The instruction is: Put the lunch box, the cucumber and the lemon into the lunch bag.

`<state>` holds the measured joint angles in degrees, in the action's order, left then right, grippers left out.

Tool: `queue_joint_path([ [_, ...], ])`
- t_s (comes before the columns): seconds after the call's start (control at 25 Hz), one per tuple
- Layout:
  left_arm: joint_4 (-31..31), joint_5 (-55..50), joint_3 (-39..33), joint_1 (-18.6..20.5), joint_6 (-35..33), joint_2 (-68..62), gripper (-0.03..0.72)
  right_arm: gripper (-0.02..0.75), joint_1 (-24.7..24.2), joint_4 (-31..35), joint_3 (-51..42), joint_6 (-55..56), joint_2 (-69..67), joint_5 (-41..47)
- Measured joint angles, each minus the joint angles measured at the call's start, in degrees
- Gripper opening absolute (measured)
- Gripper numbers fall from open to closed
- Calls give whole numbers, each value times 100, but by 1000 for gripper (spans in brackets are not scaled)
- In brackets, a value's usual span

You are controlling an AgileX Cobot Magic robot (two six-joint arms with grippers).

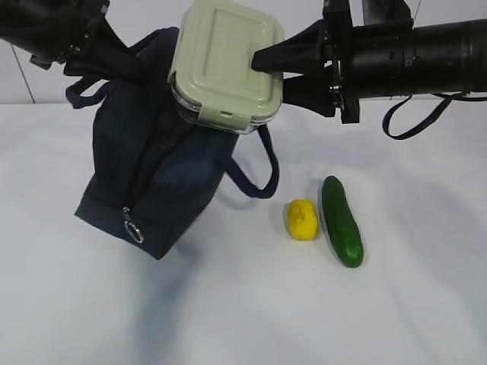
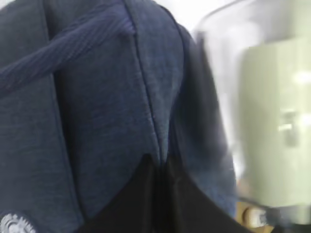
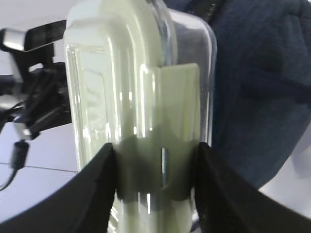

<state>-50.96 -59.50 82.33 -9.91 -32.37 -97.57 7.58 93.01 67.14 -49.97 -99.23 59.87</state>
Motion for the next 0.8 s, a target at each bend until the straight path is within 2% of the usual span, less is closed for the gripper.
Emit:
queue_joint_path([
  [0.4, -208, -14, 47, -104, -9, 137, -8, 354, 0, -175, 0, 0, -680, -36],
  [0.6, -221, -10, 47, -261, -9, 137, -8, 354, 45, -69, 9, 0, -951, -36],
  [0.8, -272, 30, 47, -504, -21, 108, -8, 354, 305, 192, 159, -25, -1040, -11],
])
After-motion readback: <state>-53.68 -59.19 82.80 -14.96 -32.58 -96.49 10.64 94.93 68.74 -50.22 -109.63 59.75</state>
